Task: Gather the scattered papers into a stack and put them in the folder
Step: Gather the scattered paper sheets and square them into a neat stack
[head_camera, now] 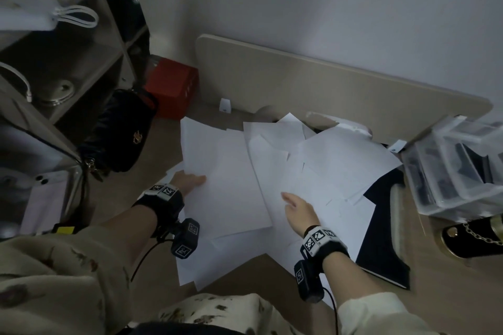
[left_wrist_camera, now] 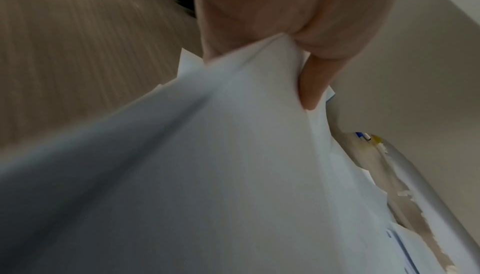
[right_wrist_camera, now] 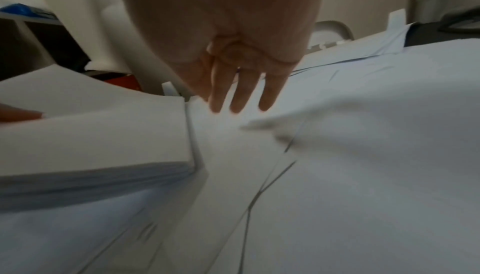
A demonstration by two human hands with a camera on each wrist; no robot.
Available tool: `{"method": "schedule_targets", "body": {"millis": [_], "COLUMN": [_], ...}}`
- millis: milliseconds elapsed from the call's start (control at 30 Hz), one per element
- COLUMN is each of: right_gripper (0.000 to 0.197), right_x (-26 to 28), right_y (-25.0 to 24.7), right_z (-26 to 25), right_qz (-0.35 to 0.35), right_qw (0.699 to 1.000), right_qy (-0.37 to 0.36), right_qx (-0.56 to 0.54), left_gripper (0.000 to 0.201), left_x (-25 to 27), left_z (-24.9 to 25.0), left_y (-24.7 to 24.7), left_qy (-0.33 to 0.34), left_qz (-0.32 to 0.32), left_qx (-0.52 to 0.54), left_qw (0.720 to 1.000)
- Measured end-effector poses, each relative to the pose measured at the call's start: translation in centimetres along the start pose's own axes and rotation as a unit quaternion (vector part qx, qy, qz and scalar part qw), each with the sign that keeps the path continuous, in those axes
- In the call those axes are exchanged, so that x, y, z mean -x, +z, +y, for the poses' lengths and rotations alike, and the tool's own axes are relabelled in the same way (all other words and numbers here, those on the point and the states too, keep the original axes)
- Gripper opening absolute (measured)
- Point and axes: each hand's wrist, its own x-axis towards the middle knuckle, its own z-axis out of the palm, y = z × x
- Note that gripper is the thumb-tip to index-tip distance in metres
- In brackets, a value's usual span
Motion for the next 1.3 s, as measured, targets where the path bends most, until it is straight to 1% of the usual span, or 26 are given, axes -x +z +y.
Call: {"method": "schedule_targets", "body": {"millis": [100,133,200,233,300,400,467,567,667,733,800,867,900,933,1000,1067,1133,1167,1233,1300], "right_gripper": [0.057,0.060,0.067,0.069,0.074,0.077,0.074,0.061,0.043,0.035,0.033,0.035,0.036,0.038,0.041,0.040,0.037,0.037,0.040,0.043], "right_x": [-1.1,-1.5,-2.4,-2.7,-3.5,-4.1,-4.3,-4.1,-3.9,-3.6,-3.2,-2.9,-2.6,-2.5,-2.1,-1.5,-0.9,-0.5,-0.2,-0.2], "right_y": [-0.7,-1.0,-1.6,-1.9,-2.4,-2.8,-2.9,-2.9,-2.9,-3.2,-3.5,-3.6,-3.6,-3.6,-3.6,-3.8,-4.3,-4.6,-5.3,-5.8], "right_z": [0.5,0.7,1.0,1.2,1.2,0.6,0.1,-0.8,-1.4,-1.6,-1.5,-1.3,-1.2,-1.0,-0.7,-0.7,-0.9,-1.0,-1.1,-0.9], "right_qz": [0.041,0.048,0.059,0.063,0.070,0.062,0.041,0.032,0.020,0.022,0.026,0.025,0.025,0.029,0.070,0.147,0.224,0.251,0.295,0.331], "right_qw": [0.996,0.993,0.986,0.983,0.977,0.970,0.967,0.963,0.969,0.972,0.971,0.969,0.968,0.968,0.966,0.960,0.944,0.935,0.915,0.891], "right_qy": [0.061,0.086,0.112,0.119,0.135,0.177,0.199,0.213,0.221,0.218,0.219,0.226,0.231,0.235,0.239,0.237,0.242,0.244,0.258,0.276], "right_qx": [0.053,0.069,0.104,0.123,0.150,0.152,0.154,0.164,0.110,0.085,0.091,0.094,0.091,0.084,0.065,0.026,-0.030,-0.055,-0.100,-0.143], "left_gripper": [0.059,0.058,0.054,0.052,0.045,0.042,0.041,0.041,0.045,0.052,0.054,0.043,0.041,0.042,0.049,0.053,0.055,0.057,0.060,0.058], "left_x": [-0.3,-0.2,0.1,0.3,0.2,0.0,-0.1,-0.6,-1.1,-1.6,-1.8,-1.8,-1.7,-1.9,-2.2,-2.5,-3.2,-3.3,-3.7,-3.6], "left_z": [-0.1,0.0,0.4,0.5,0.3,0.1,0.0,0.1,-0.3,-0.8,-1.3,-1.4,-1.5,-1.5,-1.7,-2.0,-2.5,-2.7,-3.0,-3.1], "left_y": [-0.3,-0.3,-0.2,-0.1,0.1,-0.2,-0.2,-0.2,-0.8,-1.5,-2.3,-2.8,-3.1,-3.3,-3.7,-3.9,-4.0,-4.0,-4.1,-4.1], "left_qy": [-0.003,0.000,0.006,0.004,-0.007,-0.010,-0.008,-0.010,-0.024,-0.028,-0.027,-0.024,-0.027,-0.028,-0.030,-0.035,-0.039,-0.040,-0.043,-0.041], "left_qz": [0.006,0.016,0.040,0.042,0.022,0.019,0.008,0.003,-0.014,-0.033,-0.052,-0.058,-0.059,-0.058,-0.058,-0.063,-0.057,-0.057,-0.059,-0.056], "left_qx": [-0.030,-0.046,-0.097,-0.118,-0.157,-0.192,-0.205,-0.209,-0.173,-0.131,-0.092,-0.062,-0.051,-0.043,-0.049,-0.049,-0.049,-0.049,-0.047,-0.040], "left_qw": [1.000,0.999,0.994,0.992,0.987,0.981,0.979,0.978,0.985,0.990,0.994,0.996,0.997,0.997,0.997,0.996,0.996,0.996,0.996,0.997]}}
